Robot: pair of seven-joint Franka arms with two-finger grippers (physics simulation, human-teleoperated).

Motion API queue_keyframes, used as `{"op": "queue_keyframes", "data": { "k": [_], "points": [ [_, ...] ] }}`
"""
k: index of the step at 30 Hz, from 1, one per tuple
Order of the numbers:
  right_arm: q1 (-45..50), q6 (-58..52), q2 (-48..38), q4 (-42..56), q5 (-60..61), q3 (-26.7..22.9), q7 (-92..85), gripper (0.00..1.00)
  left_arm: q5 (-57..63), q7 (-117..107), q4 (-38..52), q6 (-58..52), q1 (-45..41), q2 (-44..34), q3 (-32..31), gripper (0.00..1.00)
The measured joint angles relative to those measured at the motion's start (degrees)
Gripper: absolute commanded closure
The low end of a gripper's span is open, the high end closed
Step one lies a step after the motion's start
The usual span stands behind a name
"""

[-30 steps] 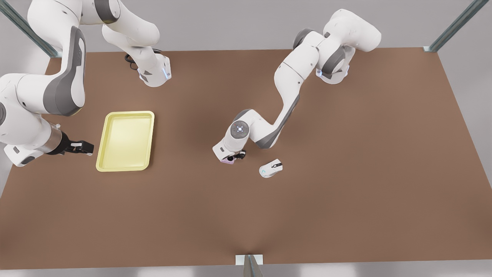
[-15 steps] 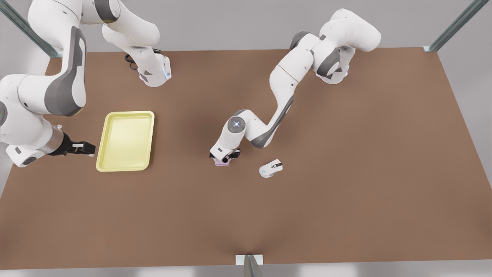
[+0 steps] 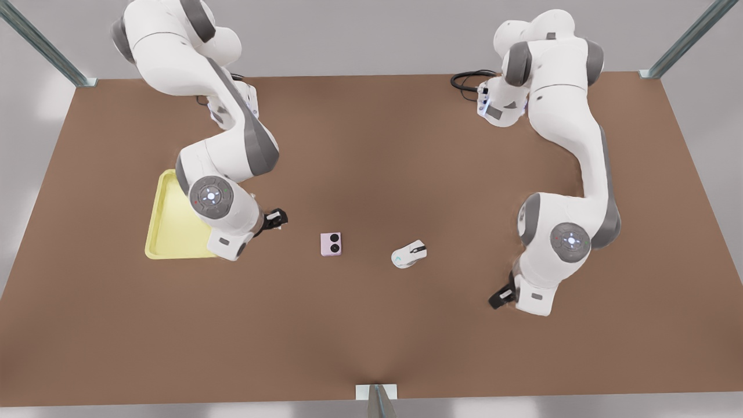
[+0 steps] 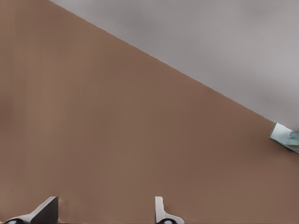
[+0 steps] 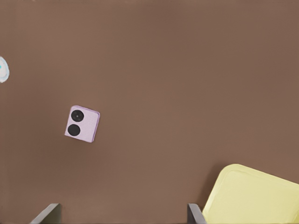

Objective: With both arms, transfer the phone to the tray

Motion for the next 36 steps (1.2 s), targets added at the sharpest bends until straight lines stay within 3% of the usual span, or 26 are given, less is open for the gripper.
{"op": "queue_keyframes", "data": {
  "k": [2,3,5,6,10,19,36],
  "points": [
    [5.06,4.36,3.74,0.0,-0.16,-1.17,2.93,0.0,0.21,4.95,-0.44,-4.82,0.46,-5.11,5.06,0.0],
    [8.72,6.39,5.31,-0.05,-0.02,-3.97,4.33,0.0,0.94,7.24,-2.63,-6.65,1.32,-9.39,4.36,0.0],
    [13.67,10.15,9.0,0.4,1.65,-8.36,7.39,0.0,6.34,11.41,-5.77,-9.63,9.99,-17.69,-8.99,0.0],
    [15.15,12.41,10.45,0.04,2.3,-9.64,8.94,0.0,8.45,13.31,-8.8,-10.65,11.97,-21.3,-12.39,0.0],
    [15.79,19.3,13.55,-2.63,4.54,-10.97,14.52,0.0,12.89,20.04,-17.19,-13.41,16.06,-28.44,-19.38,0.0],
    [16.26,29.03,15.4,-10.61,8.66,-11.33,23.39,0.0,12.48,31.12,-14.72,-17.39,16.0,-27.35,-20.13,0.0],
    [17.49,33.97,16.14,-15.29,8.36,-11.24,30.79,0.0,10.93,41.35,-14.4,-18.32,16.16,-26.44,-19.96,0.0]
  ]
}}
